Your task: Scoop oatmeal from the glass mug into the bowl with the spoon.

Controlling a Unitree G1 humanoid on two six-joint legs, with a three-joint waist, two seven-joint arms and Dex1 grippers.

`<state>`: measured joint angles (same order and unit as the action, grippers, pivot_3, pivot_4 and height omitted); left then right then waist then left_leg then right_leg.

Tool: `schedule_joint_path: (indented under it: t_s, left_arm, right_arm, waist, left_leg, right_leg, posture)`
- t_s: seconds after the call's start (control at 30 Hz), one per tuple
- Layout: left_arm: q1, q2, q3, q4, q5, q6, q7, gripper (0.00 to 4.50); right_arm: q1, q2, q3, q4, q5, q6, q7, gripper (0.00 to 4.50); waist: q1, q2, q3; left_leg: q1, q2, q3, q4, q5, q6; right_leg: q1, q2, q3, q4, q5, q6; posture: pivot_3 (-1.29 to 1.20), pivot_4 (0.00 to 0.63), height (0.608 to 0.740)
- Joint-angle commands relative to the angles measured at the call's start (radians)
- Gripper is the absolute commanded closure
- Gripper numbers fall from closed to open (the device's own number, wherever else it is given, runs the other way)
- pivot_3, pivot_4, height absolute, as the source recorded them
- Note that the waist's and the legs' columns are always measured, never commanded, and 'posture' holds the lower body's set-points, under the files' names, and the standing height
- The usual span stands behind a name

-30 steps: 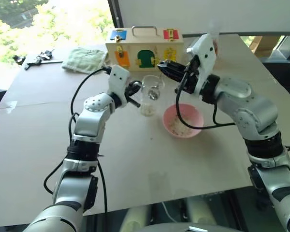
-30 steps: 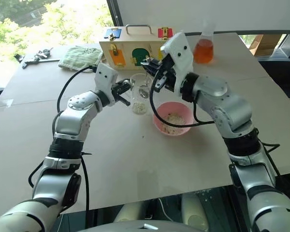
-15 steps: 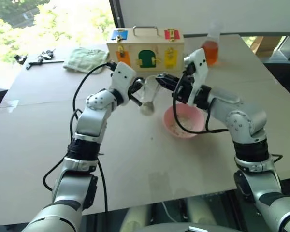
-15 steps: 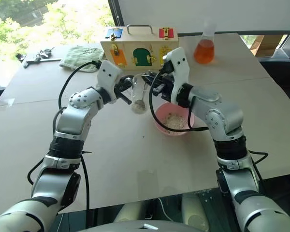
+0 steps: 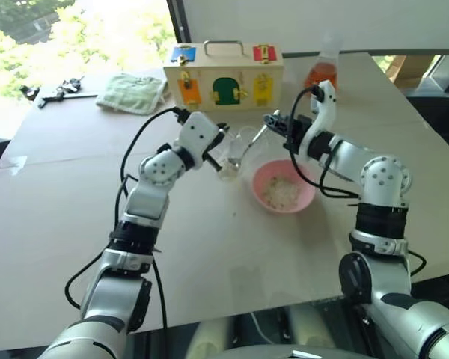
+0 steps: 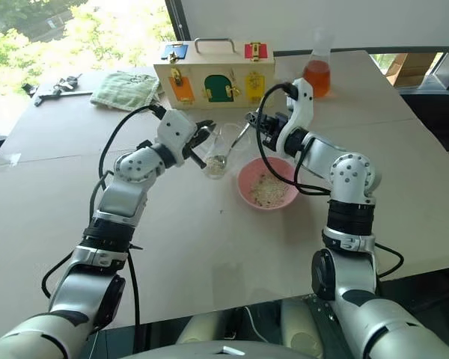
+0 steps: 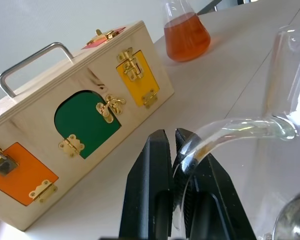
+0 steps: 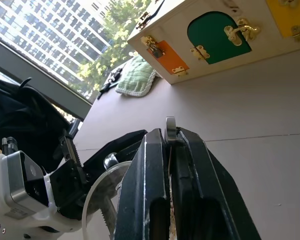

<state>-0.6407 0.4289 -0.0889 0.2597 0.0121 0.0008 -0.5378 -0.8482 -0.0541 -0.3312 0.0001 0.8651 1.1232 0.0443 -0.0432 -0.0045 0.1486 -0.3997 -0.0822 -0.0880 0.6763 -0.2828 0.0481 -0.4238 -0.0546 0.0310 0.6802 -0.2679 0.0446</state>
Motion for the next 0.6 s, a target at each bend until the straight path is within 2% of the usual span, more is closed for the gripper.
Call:
schedule_joint_path:
  t_s: [0.03,0.6]
  left_arm:
    - [0.003,0.005,0.02,-0.021,0.011,-0.049,0.021,4.46]
    - [0.03,-0.064,0.077,-0.063,-0.057,0.061,0.068,4.46]
  right_arm:
    - [-0.025,-0.026,-0.021,-0.036,0.016,-0.004,-0.021,4.5]
    - [-0.086,-0.069,-0.058,-0.037,0.047,-0.074,-0.081,4.5]
  waist:
    - [0.0,0.0,0.0]
    - [0.0,0.0,0.0]
  left_leg:
    - [0.0,0.0,0.0,0.0,0.0,0.0]
    - [0.0,0.0,0.0,0.001,0.0,0.0]
  right_leg:
    - [0.0,0.0,0.0,0.0,0.0,0.0]
    - [0.0,0.0,0.001,0.001,0.0,0.0]
  posture:
    - [0.0,0.15,0.74]
    - [0.0,0.15,0.74]
